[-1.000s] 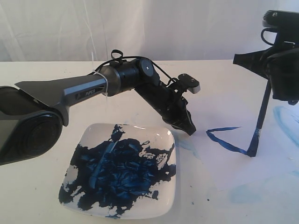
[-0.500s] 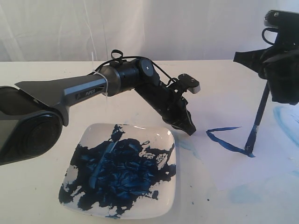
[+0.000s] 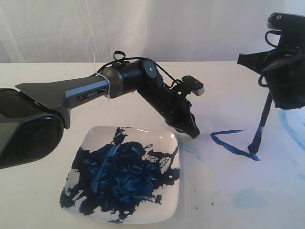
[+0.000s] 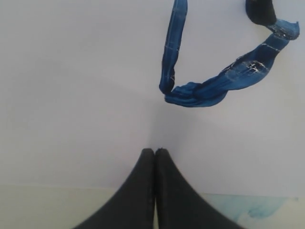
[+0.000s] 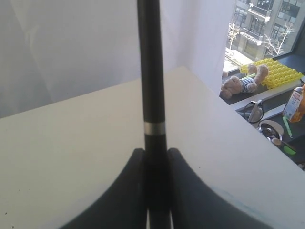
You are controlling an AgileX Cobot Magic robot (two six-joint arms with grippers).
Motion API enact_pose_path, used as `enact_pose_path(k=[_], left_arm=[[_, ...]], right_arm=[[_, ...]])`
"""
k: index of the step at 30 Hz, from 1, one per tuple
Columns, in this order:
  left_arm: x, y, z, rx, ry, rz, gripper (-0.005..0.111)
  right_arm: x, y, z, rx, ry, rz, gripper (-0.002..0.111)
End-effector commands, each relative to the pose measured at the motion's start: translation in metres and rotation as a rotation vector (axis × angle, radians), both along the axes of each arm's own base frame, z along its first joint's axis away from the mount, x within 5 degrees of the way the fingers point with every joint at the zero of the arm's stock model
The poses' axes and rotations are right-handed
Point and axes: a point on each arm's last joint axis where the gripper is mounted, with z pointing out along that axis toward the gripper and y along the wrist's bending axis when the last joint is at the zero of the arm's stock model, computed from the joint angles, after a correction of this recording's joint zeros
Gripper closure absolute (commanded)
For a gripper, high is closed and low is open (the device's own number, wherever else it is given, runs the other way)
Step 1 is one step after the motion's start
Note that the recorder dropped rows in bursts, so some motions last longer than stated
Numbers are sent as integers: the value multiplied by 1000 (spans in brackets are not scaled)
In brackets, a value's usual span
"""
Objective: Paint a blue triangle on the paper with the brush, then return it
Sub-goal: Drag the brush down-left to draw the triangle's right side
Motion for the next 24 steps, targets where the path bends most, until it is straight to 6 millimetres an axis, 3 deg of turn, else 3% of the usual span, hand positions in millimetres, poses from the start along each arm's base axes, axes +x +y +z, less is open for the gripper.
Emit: enact_pose_path(k=[1, 14, 24], left_arm=[[-7, 4, -14, 72, 54, -54, 107], [-7, 4, -14, 72, 54, -54, 107], [-7, 4, -14, 73, 56, -55, 107]], right_arm=[[3, -1, 0, -6, -39, -21, 108], [7, 3, 6, -7, -135, 21, 108], [12, 3, -4, 9, -154, -4, 108]])
